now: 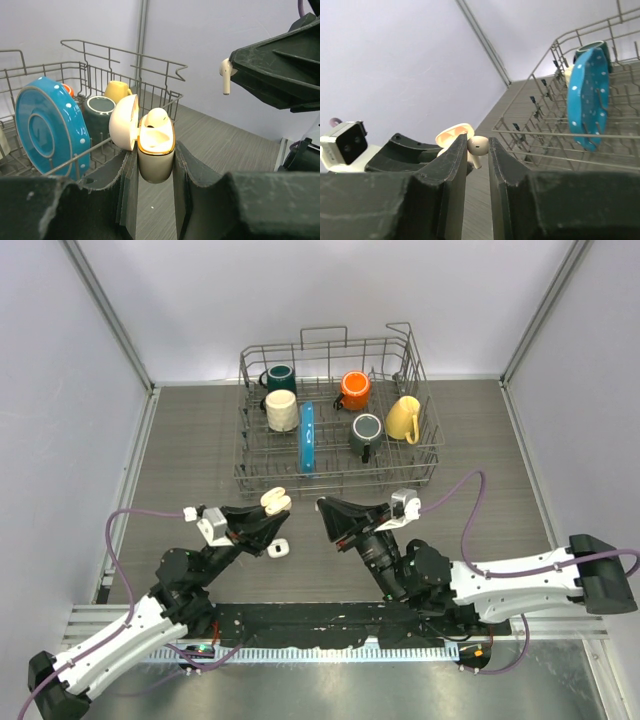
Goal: Insert the wireless bluetooth earbuds into the charging case
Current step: Pick up the earbud from the center of the board, then place the earbud in the charging case.
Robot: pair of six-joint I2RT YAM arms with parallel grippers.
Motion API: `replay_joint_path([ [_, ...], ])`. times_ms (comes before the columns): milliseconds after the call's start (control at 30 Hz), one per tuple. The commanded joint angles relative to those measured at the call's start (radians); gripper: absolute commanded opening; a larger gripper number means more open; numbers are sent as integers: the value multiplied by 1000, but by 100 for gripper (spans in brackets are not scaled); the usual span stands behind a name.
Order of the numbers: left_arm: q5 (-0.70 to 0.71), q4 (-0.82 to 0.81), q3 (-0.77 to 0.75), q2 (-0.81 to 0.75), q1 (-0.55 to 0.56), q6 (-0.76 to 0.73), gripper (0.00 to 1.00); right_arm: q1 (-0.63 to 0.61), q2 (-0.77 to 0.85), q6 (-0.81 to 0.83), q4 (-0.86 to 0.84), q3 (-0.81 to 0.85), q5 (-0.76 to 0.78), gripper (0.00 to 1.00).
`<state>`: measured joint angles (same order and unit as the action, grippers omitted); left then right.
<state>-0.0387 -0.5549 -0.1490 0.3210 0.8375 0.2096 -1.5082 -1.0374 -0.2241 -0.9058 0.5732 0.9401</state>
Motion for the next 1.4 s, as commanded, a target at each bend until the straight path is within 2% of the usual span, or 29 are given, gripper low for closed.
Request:
replay_joint_path([
  [0, -24, -94, -6, 3, 3, 5, 0, -32, -78, 218, -344, 14, -52, 1],
  [100, -38, -92, -7, 7, 3, 2, 0, -43, -133, 293, -445, 28, -73, 1],
  [300, -55, -97, -12, 24, 3, 2, 0, -44, -179, 305, -446, 74, -127, 1],
  [567, -90, -126, -35, 75, 3, 1, 0, -43, -207, 298, -389, 117, -139, 1],
  [767, -112, -151, -52, 95, 3, 2, 0, -40, -245, 272, -346, 149, -90, 1],
  [1000, -124, -151, -57, 84, 3, 7, 0, 3, -256, 180, -249, 177, -132, 1],
  [1367, -119, -149, -58, 82, 3, 2, 0, 19, -305, 143, -211, 203, -164, 1],
])
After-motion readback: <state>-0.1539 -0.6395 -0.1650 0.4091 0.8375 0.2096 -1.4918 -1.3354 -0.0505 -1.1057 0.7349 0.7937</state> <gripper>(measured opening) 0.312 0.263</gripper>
